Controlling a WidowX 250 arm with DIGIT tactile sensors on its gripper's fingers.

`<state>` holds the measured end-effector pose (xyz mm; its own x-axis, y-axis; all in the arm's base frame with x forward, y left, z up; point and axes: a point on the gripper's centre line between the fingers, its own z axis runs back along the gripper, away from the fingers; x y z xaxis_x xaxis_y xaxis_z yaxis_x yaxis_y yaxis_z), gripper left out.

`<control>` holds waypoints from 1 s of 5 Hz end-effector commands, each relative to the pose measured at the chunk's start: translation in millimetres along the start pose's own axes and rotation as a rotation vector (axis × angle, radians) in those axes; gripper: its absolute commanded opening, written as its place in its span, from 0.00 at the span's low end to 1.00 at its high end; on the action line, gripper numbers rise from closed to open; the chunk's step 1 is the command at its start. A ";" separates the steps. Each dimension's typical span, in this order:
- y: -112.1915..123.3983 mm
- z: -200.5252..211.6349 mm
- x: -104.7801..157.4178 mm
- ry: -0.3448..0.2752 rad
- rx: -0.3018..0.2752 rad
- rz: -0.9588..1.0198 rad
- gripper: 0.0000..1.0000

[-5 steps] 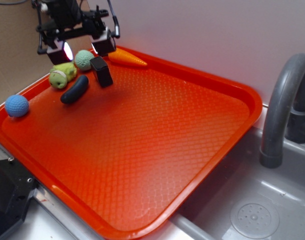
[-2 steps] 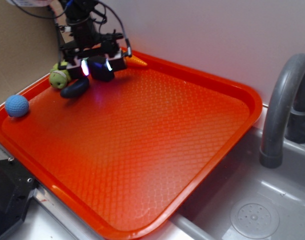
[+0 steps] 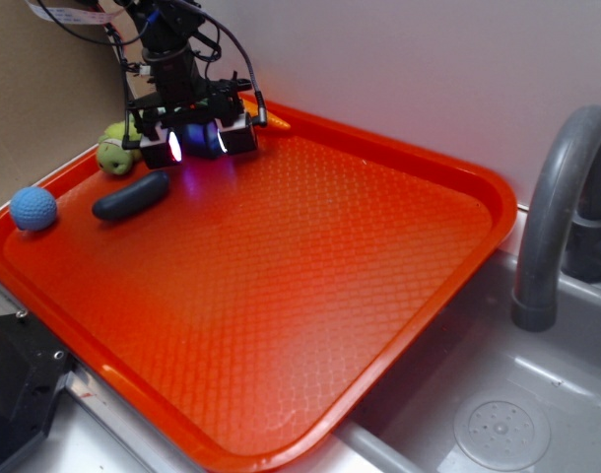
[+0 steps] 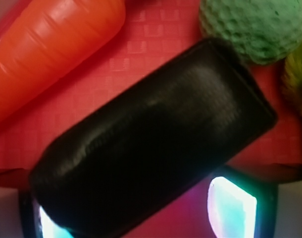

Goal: Grab the black box.

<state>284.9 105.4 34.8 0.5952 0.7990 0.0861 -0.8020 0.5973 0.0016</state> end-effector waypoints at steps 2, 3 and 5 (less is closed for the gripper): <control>16.8 85.3 22.5 -0.106 -0.154 0.213 1.00; 16.1 73.4 30.9 -0.108 -0.140 0.260 1.00; -3.2 25.6 47.8 -0.064 -0.037 0.288 1.00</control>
<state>316.6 132.8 62.4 0.3532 0.9278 0.1200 -0.9318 0.3603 -0.0435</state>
